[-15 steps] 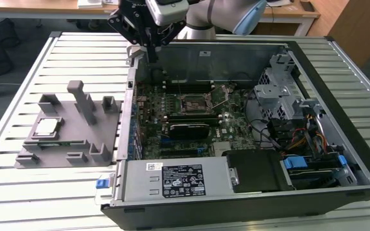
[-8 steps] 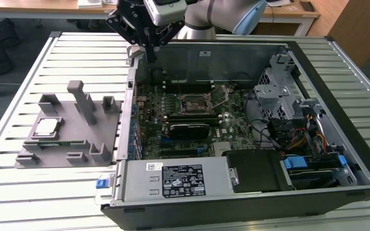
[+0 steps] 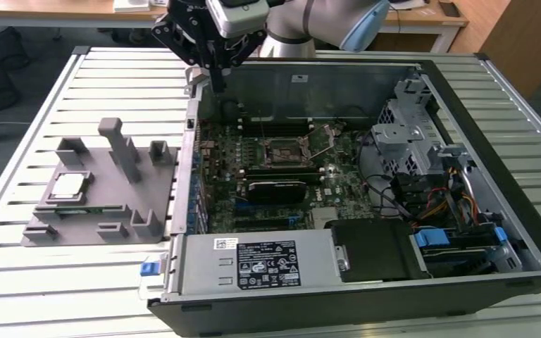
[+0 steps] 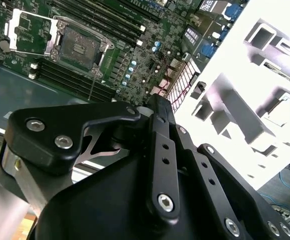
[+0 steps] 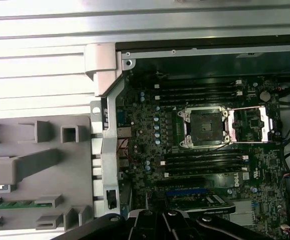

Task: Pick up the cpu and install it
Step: 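Reach for the cpu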

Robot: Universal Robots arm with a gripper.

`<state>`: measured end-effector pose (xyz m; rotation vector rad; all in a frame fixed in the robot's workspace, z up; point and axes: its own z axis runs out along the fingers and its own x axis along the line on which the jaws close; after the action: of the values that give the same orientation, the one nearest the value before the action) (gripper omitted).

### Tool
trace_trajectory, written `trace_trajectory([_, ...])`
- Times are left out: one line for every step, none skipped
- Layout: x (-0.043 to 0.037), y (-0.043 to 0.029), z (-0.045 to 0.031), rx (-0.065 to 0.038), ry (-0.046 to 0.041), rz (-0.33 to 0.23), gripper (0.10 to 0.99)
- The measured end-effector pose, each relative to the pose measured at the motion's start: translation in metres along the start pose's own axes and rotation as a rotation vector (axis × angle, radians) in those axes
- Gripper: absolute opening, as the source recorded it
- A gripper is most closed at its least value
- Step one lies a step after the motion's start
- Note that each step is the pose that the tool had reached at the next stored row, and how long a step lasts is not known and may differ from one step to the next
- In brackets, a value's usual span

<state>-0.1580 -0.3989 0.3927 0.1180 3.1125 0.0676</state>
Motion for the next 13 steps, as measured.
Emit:
trace_trajectory([0.0005,0.0000,0.0000,0.000,0.0000,0.000,0.106])
trace_trajectory([0.0010,-0.0001,0.0001,0.000,0.0000,0.000,0.106])
trace_trajectory([0.0015,-0.0001,0.0001,0.000,0.0000,0.000,0.106])
trace_trajectory([0.0019,-0.0001,0.0001,0.000,0.0000,0.000,0.106])
trace_trajectory([0.0023,-0.0002,0.0001,0.000,0.0001,0.000,0.106])
trace_trajectory([0.0029,-0.0002,0.0002,0.000,0.0000,0.000,0.106])
trace_trajectory([0.0035,-0.0003,0.0002,0.000,0.0000,0.000,0.106])
trace_trajectory([0.0040,-0.0003,0.0002,0.000,0.0000,0.000,0.106])
trace_trajectory([0.0045,-0.0003,0.0002,0.000,0.0000,0.000,0.106])
trace_trajectory([0.0049,-0.0004,0.0002,0.000,0.0000,0.000,0.106])
trace_trajectory([0.0055,-0.0004,0.0003,0.000,0.0000,0.000,0.106])
trace_trajectory([0.0061,-0.0005,0.0003,0.000,0.0000,0.000,0.106])
trace_trajectory([0.0066,-0.0005,0.0003,0.000,0.0000,0.000,0.106])
